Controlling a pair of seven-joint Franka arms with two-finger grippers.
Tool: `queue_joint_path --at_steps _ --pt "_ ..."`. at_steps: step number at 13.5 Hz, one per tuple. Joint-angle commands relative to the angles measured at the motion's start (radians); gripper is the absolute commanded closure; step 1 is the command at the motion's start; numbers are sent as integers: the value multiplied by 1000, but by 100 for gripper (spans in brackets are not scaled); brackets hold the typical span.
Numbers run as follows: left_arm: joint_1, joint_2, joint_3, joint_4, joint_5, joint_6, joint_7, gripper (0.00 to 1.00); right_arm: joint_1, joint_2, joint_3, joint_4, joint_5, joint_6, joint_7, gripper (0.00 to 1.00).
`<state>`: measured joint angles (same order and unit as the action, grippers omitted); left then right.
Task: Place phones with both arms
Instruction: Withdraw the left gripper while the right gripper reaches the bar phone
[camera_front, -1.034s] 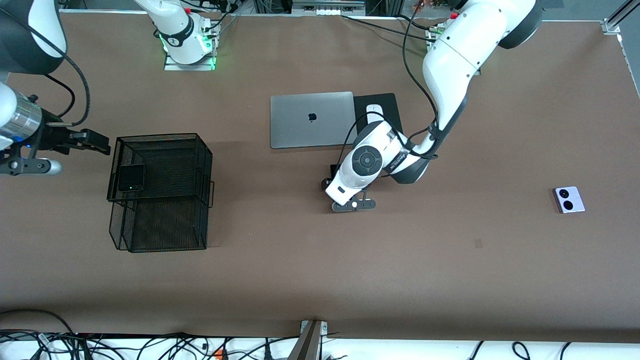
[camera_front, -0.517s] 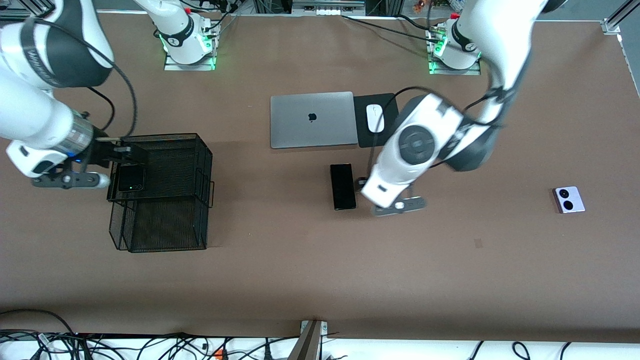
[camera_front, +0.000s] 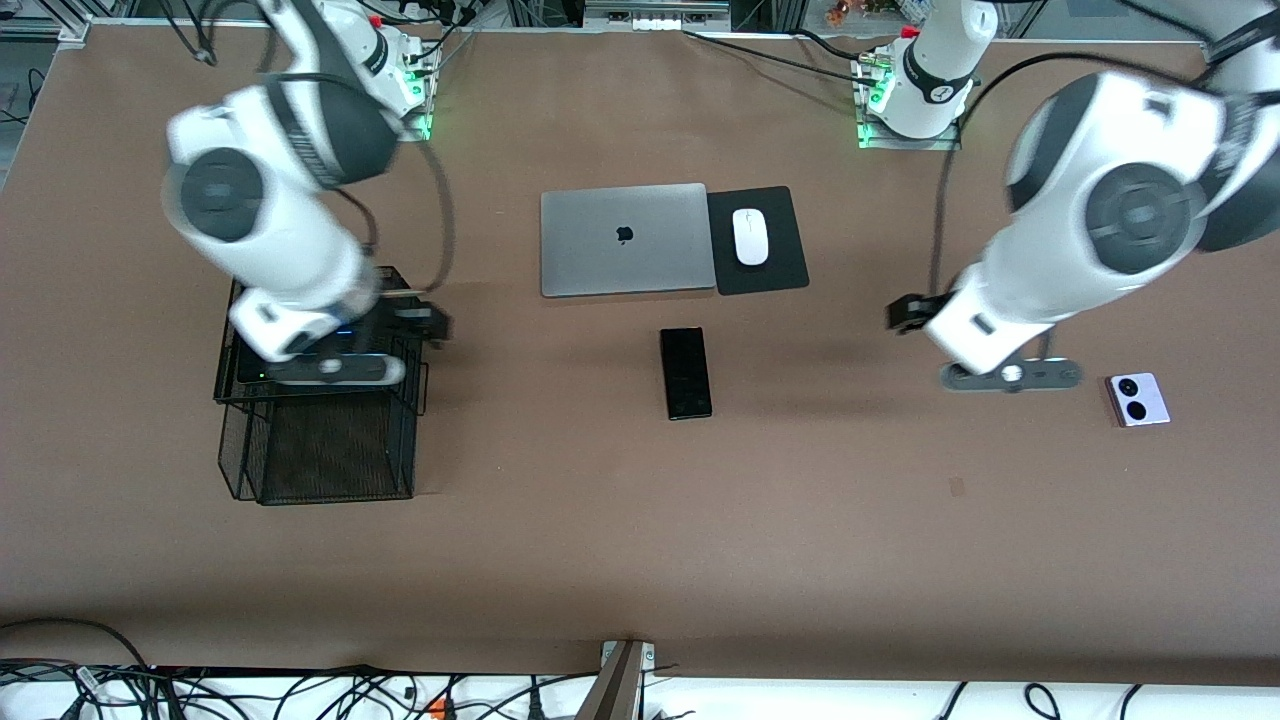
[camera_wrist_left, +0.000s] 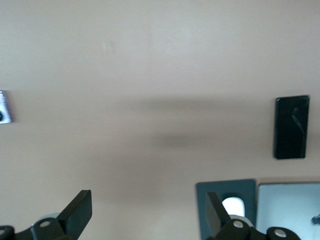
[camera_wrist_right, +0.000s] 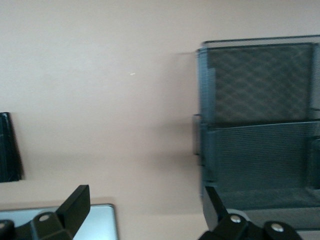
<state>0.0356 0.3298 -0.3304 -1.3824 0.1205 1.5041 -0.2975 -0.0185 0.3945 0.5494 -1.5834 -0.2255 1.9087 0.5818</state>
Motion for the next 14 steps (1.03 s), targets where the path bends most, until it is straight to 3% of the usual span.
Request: queue_joint_path --at_steps 1,7,10,12,14 --pt "76 -70 -13 -33 -5 -27 96 0 53 117 92 52 -99 44 185 0" --pt "194 -113 20 -53 -2 -48 325 0 346 417 104 287 -322 81 500 0" --pt "168 -158 126 -111 -9 7 317 0 449 509 98 382 -360 82 500 0" --pt "158 -254 174 -241 -9 153 293 0 497 559 92 433 -388 87 500 0" --pt "146 -368 195 -402 -9 286 288 0 537 586 48 444 -402 133 495 0"
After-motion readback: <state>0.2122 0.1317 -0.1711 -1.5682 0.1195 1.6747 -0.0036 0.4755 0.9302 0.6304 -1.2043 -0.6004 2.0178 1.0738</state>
